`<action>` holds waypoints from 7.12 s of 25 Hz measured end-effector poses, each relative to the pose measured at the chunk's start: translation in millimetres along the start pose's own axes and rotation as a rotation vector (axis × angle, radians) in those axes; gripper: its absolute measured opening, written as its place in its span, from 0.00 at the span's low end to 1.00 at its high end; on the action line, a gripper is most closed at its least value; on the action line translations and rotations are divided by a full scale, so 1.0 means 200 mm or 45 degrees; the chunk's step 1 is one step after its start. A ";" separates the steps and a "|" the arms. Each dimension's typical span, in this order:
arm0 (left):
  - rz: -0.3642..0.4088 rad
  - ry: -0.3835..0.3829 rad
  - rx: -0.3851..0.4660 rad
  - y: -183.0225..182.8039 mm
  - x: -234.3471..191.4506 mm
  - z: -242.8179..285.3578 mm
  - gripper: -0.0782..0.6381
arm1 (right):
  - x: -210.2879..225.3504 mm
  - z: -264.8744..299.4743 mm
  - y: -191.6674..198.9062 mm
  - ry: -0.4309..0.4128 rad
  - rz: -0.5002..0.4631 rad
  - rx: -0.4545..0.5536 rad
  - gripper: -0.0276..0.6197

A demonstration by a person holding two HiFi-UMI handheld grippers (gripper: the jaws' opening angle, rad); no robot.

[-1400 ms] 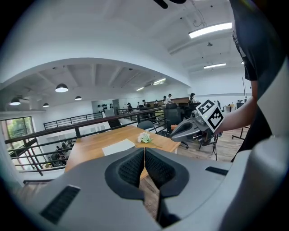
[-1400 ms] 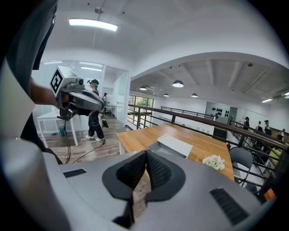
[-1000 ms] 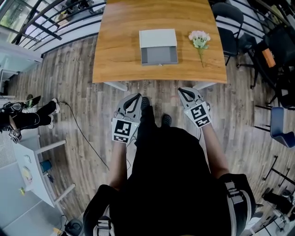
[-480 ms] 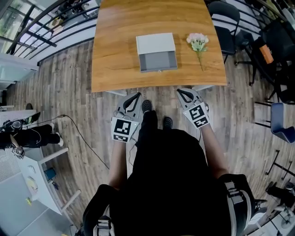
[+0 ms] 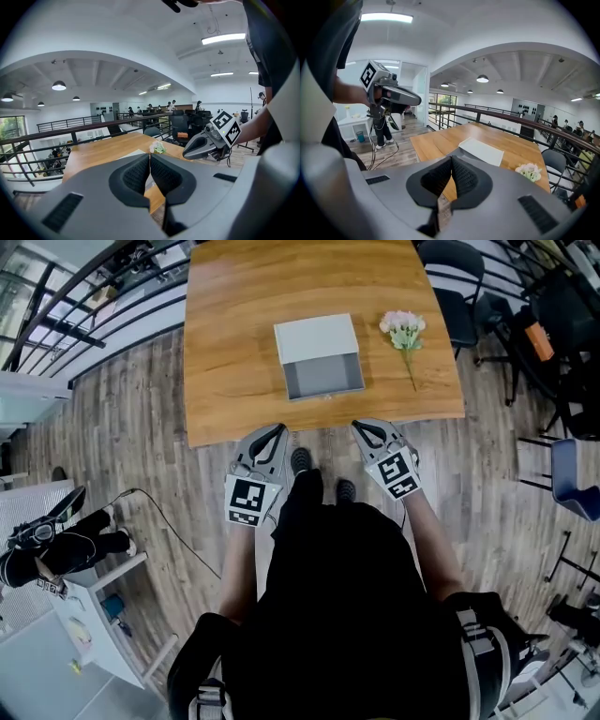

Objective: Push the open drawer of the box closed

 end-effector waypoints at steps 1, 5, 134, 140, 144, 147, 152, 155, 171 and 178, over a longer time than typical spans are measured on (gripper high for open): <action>0.003 0.005 0.001 -0.01 -0.03 0.02 0.14 | 0.01 0.03 -0.01 0.001 -0.001 -0.003 0.07; 0.017 0.025 0.001 -0.04 -0.16 0.09 0.14 | 0.05 0.15 -0.04 0.006 0.019 -0.034 0.07; 0.045 0.072 -0.094 -0.16 -1.14 0.63 0.14 | 0.55 1.51 0.11 -0.015 0.456 -0.418 0.18; 0.031 0.055 -0.103 -0.15 -1.16 0.62 0.14 | 0.59 1.53 0.08 -0.012 0.459 -0.422 0.18; 0.024 0.046 -0.108 -0.15 -1.17 0.62 0.14 | 0.61 1.56 0.07 -0.016 0.462 -0.418 0.17; 0.021 0.038 -0.109 -0.15 -1.18 0.61 0.14 | 0.62 1.57 0.06 -0.019 0.466 -0.416 0.17; 0.016 0.027 -0.110 -0.16 -1.19 0.60 0.14 | 0.64 1.58 0.04 -0.017 0.462 -0.408 0.17; 0.017 0.022 -0.113 -0.17 -1.19 0.60 0.14 | 0.66 1.58 0.03 -0.016 0.463 -0.407 0.17; 0.012 -0.001 -0.119 -0.15 -1.18 0.56 0.14 | 0.69 1.62 0.00 -0.009 0.466 -0.398 0.17; 0.017 -0.005 -0.120 -0.14 -1.19 0.56 0.14 | 0.70 1.64 0.01 -0.009 0.468 -0.390 0.18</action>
Point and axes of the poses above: the fingertips, and each gripper's own axes: z forward along the fingers, x to its right, y out of its underside, the point moved 4 cm from there along -z, backward along the fingers, and after that the axes turned 13 degrees about -x, right-handed, at the moved point
